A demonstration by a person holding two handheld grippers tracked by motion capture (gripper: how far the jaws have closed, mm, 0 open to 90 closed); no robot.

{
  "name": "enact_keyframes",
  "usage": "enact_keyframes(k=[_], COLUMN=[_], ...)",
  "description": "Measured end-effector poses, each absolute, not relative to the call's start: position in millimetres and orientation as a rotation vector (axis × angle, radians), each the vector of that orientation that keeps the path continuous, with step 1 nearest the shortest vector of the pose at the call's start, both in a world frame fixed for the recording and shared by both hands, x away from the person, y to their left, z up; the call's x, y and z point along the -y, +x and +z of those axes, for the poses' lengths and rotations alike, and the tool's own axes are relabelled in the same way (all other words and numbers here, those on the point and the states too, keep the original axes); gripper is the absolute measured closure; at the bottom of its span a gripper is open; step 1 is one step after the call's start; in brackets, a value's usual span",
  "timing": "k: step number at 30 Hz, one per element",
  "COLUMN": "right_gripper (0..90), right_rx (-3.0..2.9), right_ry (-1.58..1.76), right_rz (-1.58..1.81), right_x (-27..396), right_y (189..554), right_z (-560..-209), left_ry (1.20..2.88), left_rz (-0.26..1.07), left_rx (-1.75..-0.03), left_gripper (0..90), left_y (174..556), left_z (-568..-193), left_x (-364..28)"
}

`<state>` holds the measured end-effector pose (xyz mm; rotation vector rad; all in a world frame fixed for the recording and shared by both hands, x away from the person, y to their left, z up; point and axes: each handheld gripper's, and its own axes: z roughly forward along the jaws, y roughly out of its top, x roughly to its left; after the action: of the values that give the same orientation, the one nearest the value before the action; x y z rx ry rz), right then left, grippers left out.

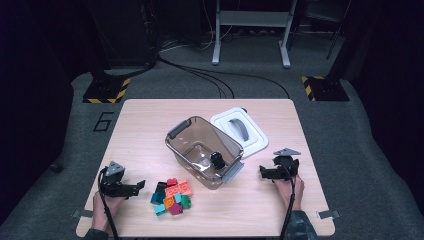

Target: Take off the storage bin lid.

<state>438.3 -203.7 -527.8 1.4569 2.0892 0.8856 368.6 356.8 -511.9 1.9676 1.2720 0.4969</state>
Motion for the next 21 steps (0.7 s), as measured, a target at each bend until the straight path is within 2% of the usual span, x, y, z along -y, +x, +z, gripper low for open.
enact_keyframes(k=[8, 21], right_gripper=[1.3, 1.3], right_rx=[-2.084, -2.087], right_ry=[1.462, 1.466], right_rz=[0.883, 0.884], right_x=[203, 203], right_y=[438, 437], right_z=[-528, -528], left_ry=[1.996, 2.048], left_rz=[0.446, 0.399], left_rx=[-1.211, -1.179], left_gripper=[0.3, 2.3], left_y=[367, 374], left_z=[-504, -511], left_x=[-340, -313])
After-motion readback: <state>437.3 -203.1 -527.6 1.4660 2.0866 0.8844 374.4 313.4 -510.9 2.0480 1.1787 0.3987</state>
